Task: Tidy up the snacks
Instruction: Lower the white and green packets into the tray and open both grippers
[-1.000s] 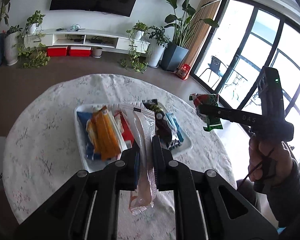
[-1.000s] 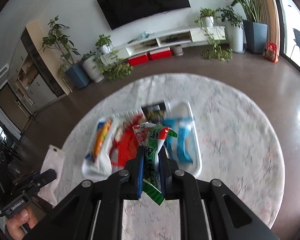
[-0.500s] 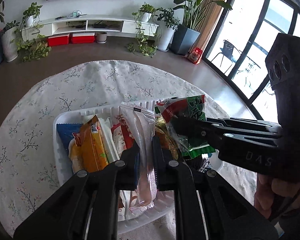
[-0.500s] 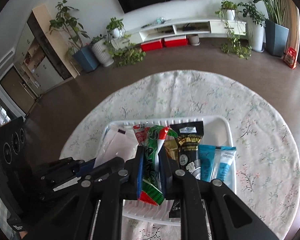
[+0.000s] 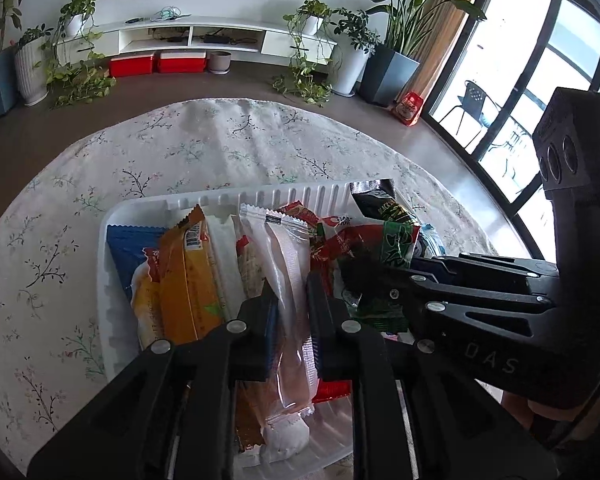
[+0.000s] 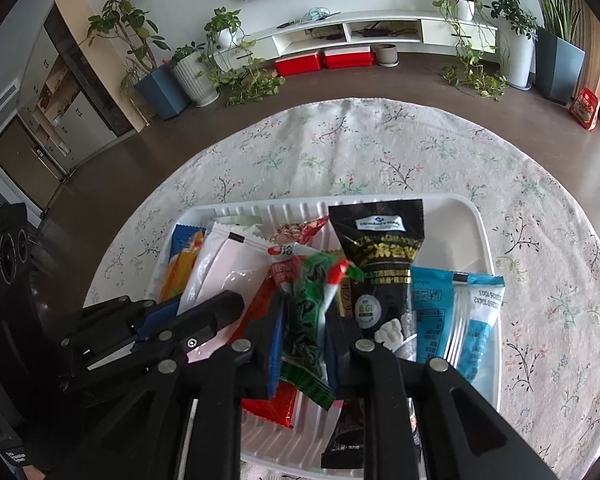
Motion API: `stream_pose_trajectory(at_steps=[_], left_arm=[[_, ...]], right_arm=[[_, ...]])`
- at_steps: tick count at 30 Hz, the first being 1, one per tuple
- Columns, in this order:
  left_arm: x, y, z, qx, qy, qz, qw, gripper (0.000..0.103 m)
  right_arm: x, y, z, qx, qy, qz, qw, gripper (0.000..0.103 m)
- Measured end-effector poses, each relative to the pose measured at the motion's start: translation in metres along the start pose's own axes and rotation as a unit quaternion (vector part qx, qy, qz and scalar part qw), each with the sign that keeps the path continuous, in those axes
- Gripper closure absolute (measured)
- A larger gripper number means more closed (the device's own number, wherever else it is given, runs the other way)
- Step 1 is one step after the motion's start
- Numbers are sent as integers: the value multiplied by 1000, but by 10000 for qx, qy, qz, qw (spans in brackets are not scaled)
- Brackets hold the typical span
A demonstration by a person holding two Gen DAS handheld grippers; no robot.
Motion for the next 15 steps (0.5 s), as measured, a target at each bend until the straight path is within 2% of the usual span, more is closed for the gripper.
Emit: stream_pose_trajectory(at_steps=[3,7,15], left_arm=[[2,2,-1,-28,27,91,10000,85],[4,6,-2,-59,47,127,9999,85],[5,17,1,-254,77,139,9996,82]], right_arm=[[-1,-2,0,-19,-18,9,10000,82],[0,-1,-1,-31,10,-16,10000,80],[-2,2,1,-22,-182,82,9998,70]])
Point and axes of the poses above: each gripper's, at about its wrist camera, not at the fingertips, and y roughly against the way its jaws point, x to its left, z to its top, the point moved 8 cm from there along -y, roughly the way its jaws point, and after that the axes turned 15 degrees about -z, right-handed, at the moved point
